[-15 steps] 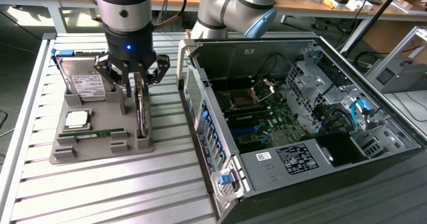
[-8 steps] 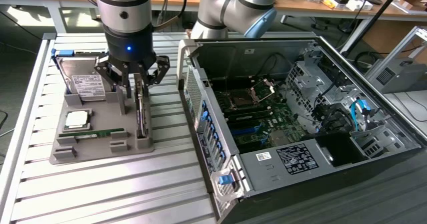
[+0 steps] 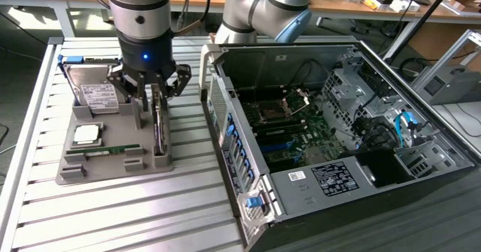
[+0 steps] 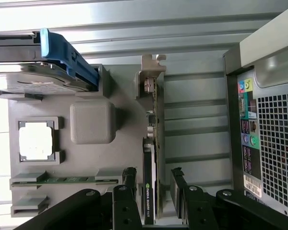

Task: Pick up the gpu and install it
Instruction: 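Pick up the gpu and move the gpu toward the slot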

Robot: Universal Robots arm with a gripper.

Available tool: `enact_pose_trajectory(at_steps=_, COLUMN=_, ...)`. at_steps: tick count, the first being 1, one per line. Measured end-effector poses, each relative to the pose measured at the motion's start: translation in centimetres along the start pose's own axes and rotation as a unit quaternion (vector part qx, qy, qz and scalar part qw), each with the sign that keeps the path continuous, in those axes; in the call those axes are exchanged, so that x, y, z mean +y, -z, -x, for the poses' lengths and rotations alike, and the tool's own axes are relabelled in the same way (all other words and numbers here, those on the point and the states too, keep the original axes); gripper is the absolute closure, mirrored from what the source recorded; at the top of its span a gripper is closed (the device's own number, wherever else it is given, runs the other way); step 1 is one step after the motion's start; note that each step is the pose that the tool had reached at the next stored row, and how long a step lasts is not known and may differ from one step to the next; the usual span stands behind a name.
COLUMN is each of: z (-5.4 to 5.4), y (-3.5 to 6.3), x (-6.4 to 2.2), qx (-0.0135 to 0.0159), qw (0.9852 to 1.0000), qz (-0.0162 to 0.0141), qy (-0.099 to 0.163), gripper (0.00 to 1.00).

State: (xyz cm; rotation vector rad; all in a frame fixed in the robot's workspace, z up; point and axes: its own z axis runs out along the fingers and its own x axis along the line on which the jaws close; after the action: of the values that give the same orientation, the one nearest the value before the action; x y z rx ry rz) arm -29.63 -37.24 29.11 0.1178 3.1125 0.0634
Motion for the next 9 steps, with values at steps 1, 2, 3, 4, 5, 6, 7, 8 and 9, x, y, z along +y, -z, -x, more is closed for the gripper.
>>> enact_pose_trajectory(at_steps=1, z=0.00, y=-0.04, x=0.00, qx=0.0000, qw=1.0000, qz=0.0000, qy=0.000, gripper=0.58)
enact_pose_trajectory(at_steps=2, z=0.00, y=-0.07, x=0.00, qx=0.0000, qw=1.0000, qz=0.0000, qy=0.000, gripper=0.58)
enact_pose_trajectory(at_steps=3, z=0.00, y=-0.11, x=0.00, qx=0.0000, qw=1.0000, qz=0.0000, qy=0.000, gripper=0.58)
enact_pose_trajectory(at_steps=4, z=-0.01, y=-0.16, x=-0.01, qx=0.0000, qw=1.0000, qz=0.0000, qy=0.000, gripper=0.58)
enact_pose_trajectory(at_steps=5, z=-0.01, y=-0.20, x=-0.01, qx=0.0000, qw=1.0000, qz=0.0000, qy=0.000, gripper=0.58)
enact_pose_trajectory(at_steps=6, z=-0.01, y=-0.23, x=-0.01, qx=0.0000, qw=1.0000, qz=0.0000, qy=0.000, gripper=0.58)
enact_pose_trajectory(at_steps=7, z=-0.01, y=-0.27, x=-0.01, qx=0.0000, qw=1.0000, qz=0.0000, qy=0.000, gripper=0.58)
enact_pose_trajectory(at_steps=8, z=-0.01, y=-0.31, x=-0.01, qx=0.0000, qw=1.0000, qz=0.0000, qy=0.000, gripper=0.58)
enact_pose_trajectory(at_steps=9, z=-0.01, y=-0.34, x=-0.01, qx=0.0000, qw=1.0000, qz=0.0000, qy=0.000, gripper=0.58)
